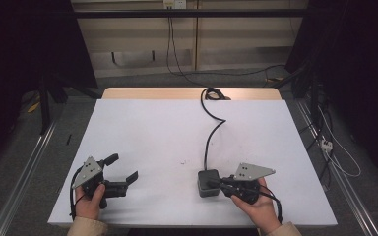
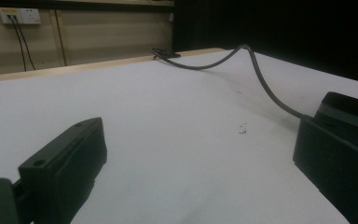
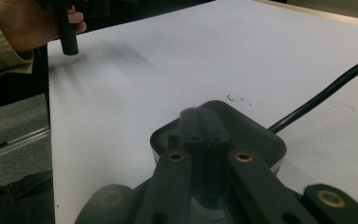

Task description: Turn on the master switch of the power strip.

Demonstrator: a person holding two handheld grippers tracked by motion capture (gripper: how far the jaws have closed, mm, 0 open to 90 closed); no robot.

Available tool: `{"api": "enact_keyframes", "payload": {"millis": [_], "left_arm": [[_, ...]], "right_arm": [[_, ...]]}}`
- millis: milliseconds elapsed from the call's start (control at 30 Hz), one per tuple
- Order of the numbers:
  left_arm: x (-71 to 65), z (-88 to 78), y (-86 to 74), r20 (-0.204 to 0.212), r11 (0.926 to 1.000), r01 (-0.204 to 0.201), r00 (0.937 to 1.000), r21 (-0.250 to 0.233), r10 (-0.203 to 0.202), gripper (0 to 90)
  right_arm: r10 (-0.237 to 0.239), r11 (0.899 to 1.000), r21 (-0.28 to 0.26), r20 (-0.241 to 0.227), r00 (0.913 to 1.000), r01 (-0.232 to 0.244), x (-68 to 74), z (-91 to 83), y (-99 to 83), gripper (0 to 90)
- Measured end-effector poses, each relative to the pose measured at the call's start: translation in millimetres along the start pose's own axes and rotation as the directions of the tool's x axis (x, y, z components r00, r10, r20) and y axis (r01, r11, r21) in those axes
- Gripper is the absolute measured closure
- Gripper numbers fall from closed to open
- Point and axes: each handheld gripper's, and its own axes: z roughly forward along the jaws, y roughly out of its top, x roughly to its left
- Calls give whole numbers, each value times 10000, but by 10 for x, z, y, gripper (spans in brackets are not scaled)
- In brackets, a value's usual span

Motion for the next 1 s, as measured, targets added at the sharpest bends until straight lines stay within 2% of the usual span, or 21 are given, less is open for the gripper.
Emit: {"api": "enact_keyframes", "payload": {"millis": [33,100,200,300,467,667,833,1000], "left_arm": [[0,-1,-1,4,10000,18,10000,-11,-18,23],[3,-6,-3,-1,10000,1,10000,-19,-1,23],[4,-21,-7,-30,10000,10,10000,-12,-10,23],[7,-42,-10,-64,10000,42,10000,-45,-42,22],[12,-65,-17,-129,9999,91,9999,-85,-92,23],[12,-53,-16,-115,9999,127,9999,-101,-128,23],[11,-24,-7,-51,9999,103,9999,-111,-103,23],[3,7,0,5,9999,111,9999,-93,-111,23]], "right_arm": [[1,10000,-55,-33,10000,-2,3,-3,4,892],[135,9998,-134,-5,9999,-135,8,-9,15,810],[156,9997,-181,-73,9999,-157,8,-8,25,778],[264,9993,-255,-36,9996,-265,0,-8,37,701],[406,9988,-260,-82,9991,-408,-13,-6,40,622],[462,9986,-262,11,9989,-462,-11,-14,43,522],[661,9973,-324,224,9976,-654,-28,-40,31,395],[776,9964,-387,444,9960,-759,-44,-76,17,328]]}}
